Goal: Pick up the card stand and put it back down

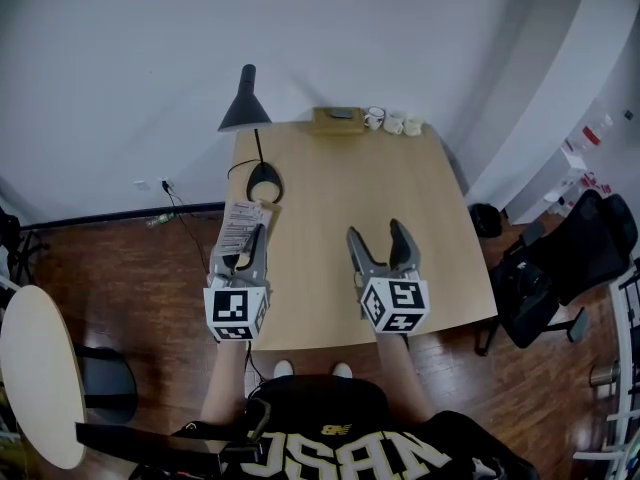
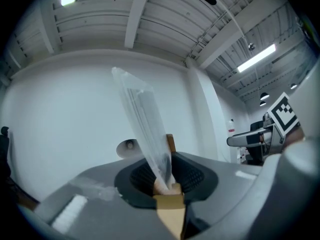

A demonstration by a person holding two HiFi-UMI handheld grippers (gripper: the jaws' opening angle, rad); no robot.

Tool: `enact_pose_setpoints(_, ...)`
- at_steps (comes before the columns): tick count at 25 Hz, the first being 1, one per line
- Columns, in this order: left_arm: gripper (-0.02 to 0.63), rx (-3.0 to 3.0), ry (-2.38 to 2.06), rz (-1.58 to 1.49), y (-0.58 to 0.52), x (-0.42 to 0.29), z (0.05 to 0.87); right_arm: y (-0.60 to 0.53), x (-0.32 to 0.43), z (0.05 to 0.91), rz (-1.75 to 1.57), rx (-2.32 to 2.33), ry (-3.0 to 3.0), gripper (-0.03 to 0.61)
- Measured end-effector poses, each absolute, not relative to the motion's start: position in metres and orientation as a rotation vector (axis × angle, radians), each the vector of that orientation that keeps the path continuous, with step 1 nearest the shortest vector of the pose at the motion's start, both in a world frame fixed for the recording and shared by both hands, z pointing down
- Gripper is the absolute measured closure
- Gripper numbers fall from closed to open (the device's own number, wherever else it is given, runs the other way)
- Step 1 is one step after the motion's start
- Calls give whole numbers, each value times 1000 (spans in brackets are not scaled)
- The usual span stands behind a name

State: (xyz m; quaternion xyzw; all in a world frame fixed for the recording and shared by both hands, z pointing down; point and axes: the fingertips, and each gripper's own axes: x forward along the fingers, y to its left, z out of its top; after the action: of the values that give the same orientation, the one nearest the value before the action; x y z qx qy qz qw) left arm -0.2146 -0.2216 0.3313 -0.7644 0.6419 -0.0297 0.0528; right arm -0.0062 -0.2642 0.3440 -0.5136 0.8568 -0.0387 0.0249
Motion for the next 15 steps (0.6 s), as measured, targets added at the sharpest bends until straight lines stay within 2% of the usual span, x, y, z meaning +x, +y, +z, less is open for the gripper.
enact_pose_setpoints(15, 525, -2431, 1904, -134, -219, -197, 361, -263, 0, 368, -160, -1588, 2682, 225)
